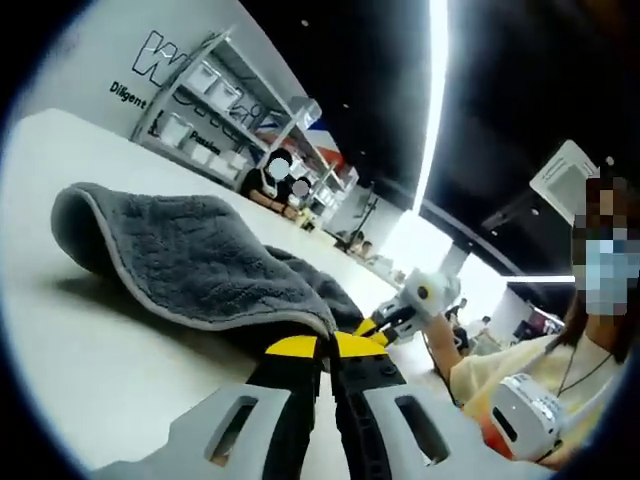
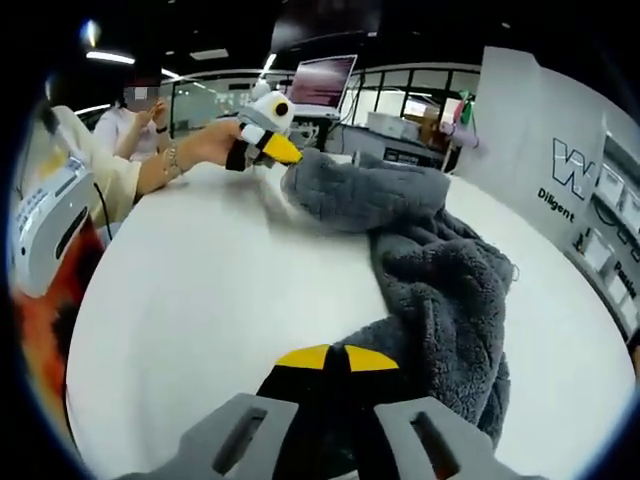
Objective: Fold the towel on the table until its edges align and the towel forms a compact rectangular stack.
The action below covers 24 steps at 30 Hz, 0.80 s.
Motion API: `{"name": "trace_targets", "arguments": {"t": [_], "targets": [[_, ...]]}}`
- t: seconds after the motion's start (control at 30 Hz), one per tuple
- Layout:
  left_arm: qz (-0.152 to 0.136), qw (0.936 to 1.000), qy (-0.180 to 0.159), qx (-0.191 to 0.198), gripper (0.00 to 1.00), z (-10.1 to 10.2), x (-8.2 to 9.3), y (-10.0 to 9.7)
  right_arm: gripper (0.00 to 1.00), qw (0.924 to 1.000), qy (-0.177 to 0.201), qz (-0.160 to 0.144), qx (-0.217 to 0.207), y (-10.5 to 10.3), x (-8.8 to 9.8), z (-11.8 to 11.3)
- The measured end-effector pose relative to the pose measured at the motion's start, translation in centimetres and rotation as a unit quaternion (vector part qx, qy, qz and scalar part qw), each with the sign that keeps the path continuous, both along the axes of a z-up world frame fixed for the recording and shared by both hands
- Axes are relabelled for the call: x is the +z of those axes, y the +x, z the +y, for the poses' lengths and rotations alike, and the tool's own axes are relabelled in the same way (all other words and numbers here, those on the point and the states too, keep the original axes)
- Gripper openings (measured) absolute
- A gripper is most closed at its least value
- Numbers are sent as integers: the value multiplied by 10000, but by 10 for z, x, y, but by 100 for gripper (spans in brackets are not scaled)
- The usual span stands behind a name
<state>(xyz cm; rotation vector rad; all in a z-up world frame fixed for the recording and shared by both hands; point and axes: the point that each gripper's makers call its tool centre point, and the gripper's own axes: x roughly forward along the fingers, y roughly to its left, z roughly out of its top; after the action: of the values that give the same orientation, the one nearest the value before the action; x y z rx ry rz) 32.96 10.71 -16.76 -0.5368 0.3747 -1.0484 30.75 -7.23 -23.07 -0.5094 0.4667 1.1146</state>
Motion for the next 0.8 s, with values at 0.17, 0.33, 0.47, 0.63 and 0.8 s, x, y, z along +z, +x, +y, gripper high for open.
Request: {"name": "trace_targets", "arguments": {"t": [0.17,0.33,0.47,0.63,0.8], "targets": [[-123,9995,-92,267,3,15,10,6,0,10000,31,-45,-46,2,5,-5],[-232,9978,-157,594,3,34,18,13,0,9998,66,-83,-145,5,10,-12],[-271,9954,-226,886,3,51,23,20,0,9995,64,-159,-254,9,14,-18],[-377,9914,-270,1227,3,70,31,25,0,9988,44,-269,-402,15,19,-29],[-453,9871,-250,1516,3,86,36,30,0,9972,77,-433,-612,22,29,-42]]}}
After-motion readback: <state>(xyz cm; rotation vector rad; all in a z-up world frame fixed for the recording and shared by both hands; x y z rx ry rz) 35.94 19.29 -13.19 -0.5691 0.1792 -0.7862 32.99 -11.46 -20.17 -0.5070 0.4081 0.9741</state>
